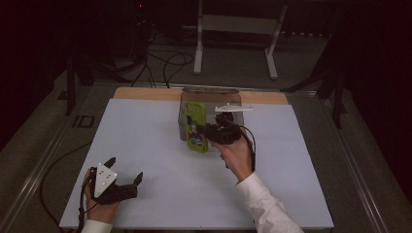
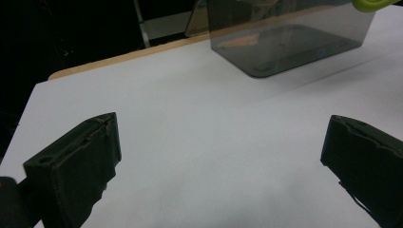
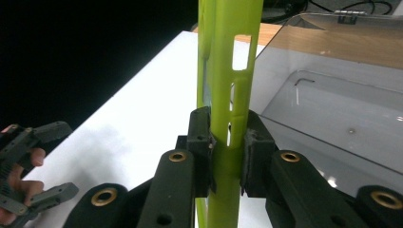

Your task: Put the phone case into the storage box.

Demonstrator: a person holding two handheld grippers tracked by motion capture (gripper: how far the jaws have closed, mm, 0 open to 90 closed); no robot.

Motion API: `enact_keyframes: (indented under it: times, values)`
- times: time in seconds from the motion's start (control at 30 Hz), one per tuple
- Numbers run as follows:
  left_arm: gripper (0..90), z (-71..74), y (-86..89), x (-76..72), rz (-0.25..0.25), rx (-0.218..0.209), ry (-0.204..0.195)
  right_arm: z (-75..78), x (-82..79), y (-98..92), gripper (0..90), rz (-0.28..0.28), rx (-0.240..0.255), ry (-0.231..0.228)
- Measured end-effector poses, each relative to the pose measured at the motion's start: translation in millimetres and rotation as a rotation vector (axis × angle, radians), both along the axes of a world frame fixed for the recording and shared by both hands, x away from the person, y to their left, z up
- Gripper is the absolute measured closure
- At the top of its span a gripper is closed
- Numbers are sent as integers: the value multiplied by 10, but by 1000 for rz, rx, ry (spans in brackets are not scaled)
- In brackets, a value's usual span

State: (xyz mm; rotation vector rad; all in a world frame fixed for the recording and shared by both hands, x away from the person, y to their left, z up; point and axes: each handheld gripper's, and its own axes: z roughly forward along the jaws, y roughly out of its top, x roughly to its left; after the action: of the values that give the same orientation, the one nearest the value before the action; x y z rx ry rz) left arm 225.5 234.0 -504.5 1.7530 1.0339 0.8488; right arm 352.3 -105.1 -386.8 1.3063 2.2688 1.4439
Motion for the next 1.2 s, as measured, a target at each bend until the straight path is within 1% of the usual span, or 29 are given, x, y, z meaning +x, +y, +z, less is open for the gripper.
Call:
enact_keyframes:
  times: [0.2, 0.3, 0.37, 0.5, 0.67, 0.7, 0.77, 1.2]
  values:
    - [0, 5, 26, -4, 16, -12, -12, 97, 73, 6, 777, 2, -28, 8]
    - [0, 2, 35, 0, 21, -17, -12, 158, 119, -6, 777, 4, -13, 27]
    - [0, 2, 39, 1, 20, -18, -11, 187, 152, -11, 777, 3, -14, 34]
    - [0, 1, 38, 5, 20, -26, -8, 206, 223, -15, 777, 1, -20, 52]
    - [0, -2, 40, 9, 24, -30, -5, 213, 274, -14, 777, -1, -30, 58]
    - [0, -1, 42, 8, 25, -30, -6, 221, 326, -19, 777, -5, -41, 60]
    - [0, 0, 47, 8, 26, -31, -5, 232, 363, -25, 777, -7, -52, 69]
    - [0, -10, 41, 20, 24, -26, 3, 318, 552, -42, 777, -19, -115, 70]
